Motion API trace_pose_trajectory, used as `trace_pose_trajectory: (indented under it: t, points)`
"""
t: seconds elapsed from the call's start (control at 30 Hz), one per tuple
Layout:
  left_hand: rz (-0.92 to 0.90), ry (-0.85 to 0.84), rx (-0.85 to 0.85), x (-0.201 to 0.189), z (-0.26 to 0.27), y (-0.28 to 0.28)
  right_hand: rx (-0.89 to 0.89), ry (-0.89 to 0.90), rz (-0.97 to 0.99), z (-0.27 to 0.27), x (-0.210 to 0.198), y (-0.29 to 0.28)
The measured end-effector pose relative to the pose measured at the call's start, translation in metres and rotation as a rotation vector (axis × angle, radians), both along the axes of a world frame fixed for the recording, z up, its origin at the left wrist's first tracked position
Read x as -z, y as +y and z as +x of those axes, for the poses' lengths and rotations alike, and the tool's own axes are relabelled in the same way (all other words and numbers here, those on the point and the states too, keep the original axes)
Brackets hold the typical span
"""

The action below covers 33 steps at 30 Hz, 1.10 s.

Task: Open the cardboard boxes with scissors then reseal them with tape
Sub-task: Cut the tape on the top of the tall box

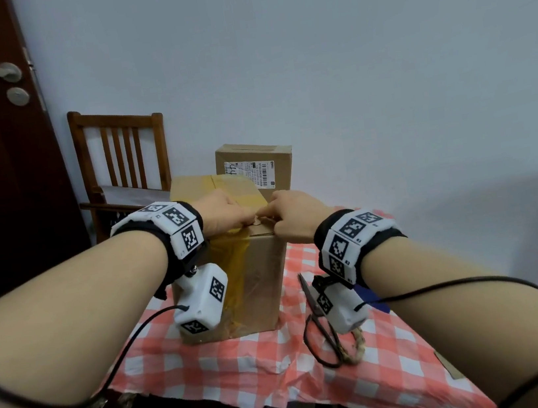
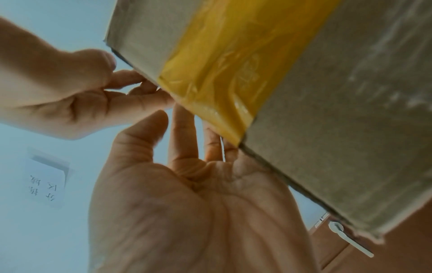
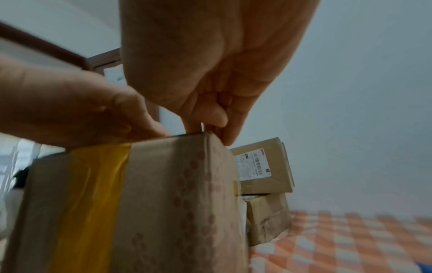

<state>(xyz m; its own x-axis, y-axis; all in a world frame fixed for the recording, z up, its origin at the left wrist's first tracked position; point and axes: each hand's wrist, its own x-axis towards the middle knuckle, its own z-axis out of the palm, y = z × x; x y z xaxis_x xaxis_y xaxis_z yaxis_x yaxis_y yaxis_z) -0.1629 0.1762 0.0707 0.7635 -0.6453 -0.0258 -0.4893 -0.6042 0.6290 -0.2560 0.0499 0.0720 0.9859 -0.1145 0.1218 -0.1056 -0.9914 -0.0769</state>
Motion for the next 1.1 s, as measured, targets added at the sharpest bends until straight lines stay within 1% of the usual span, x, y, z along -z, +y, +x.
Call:
trace_pose_trajectory:
  t: [0.17, 0.23, 0.33, 0.47, 0.57, 0.63, 0.73, 0.77, 0.93, 1.0, 1.1]
  points:
    - [-0.025, 0.006, -0.033, -0.003, -0.001, -0.001, -0.002, -0.004, -0.006, 0.003, 0.002, 0.001]
    - [-0.031, -0.008, -0.071, -0.008, -0.006, -0.003, -0.017, -0.017, -0.025, 0.004, 0.002, 0.001]
    - [-0.031, -0.063, -0.114, -0.01, -0.009, -0.007, -0.05, 0.0, -0.102, 0.006, 0.004, 0.002]
    - [-0.009, -0.076, -0.143, -0.01, -0.009, -0.012, -0.049, 0.017, -0.23, 0.008, 0.008, 0.002]
    - [0.001, -0.088, -0.132, -0.011, -0.011, -0.013, -0.048, 0.013, -0.251, 0.008, 0.009, 0.003]
    - [0.004, -0.09, -0.132, -0.012, -0.012, -0.012, -0.045, -0.012, -0.166, 0.008, 0.007, 0.002]
    - [-0.022, -0.076, -0.15, -0.012, -0.012, -0.012, 0.034, -0.096, 0.089, 0.005, 0.005, -0.002]
    - [-0.027, -0.075, -0.159, -0.011, -0.012, -0.012, 0.059, -0.119, 0.147, 0.003, 0.005, -0.003]
    - [-0.028, -0.089, -0.182, -0.013, -0.014, -0.012, 0.108, -0.146, 0.314, -0.006, 0.006, -0.007]
    - [-0.022, -0.124, -0.191, -0.016, -0.018, -0.009, 0.123, -0.178, 0.376, -0.01, 0.007, -0.009]
    - [-0.095, -0.189, -0.198, -0.02, -0.024, -0.008, 0.147, -0.243, 0.422, -0.021, 0.005, -0.015]
